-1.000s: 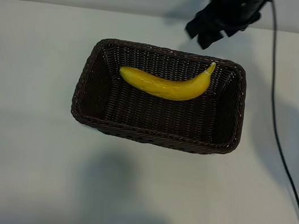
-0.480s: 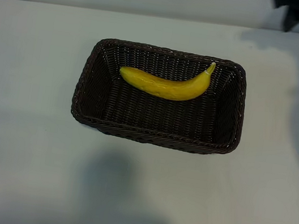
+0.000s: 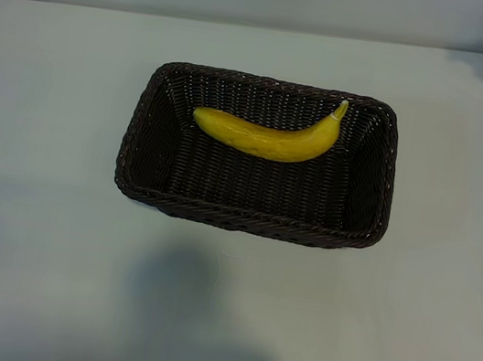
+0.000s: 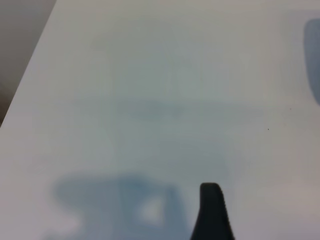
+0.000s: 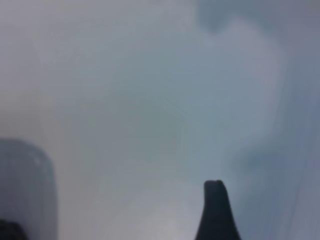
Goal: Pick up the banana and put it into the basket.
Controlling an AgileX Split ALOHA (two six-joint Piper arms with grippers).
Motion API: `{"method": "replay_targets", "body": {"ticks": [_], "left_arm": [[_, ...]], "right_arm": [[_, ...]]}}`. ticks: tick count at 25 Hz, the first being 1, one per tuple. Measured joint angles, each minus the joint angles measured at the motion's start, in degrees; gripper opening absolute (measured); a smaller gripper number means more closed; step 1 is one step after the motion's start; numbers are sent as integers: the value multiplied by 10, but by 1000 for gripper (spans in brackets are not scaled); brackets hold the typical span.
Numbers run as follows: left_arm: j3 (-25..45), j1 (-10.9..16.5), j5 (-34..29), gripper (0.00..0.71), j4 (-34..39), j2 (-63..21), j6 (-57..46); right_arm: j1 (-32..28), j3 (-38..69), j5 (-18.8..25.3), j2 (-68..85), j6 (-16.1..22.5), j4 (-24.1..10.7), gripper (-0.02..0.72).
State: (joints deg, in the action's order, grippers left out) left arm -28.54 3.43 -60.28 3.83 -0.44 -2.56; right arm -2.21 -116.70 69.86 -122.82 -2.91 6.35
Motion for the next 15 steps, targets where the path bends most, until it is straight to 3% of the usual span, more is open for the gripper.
{"method": "replay_targets", "body": {"ticks": [8, 15], "left_arm": [[0, 0, 0, 547, 0, 0, 0], [0, 0, 0, 547, 0, 0, 0]], "right_arm": [[1, 209, -1, 141, -9, -28, 503], [1, 433, -2, 318, -12, -28, 503]]}}
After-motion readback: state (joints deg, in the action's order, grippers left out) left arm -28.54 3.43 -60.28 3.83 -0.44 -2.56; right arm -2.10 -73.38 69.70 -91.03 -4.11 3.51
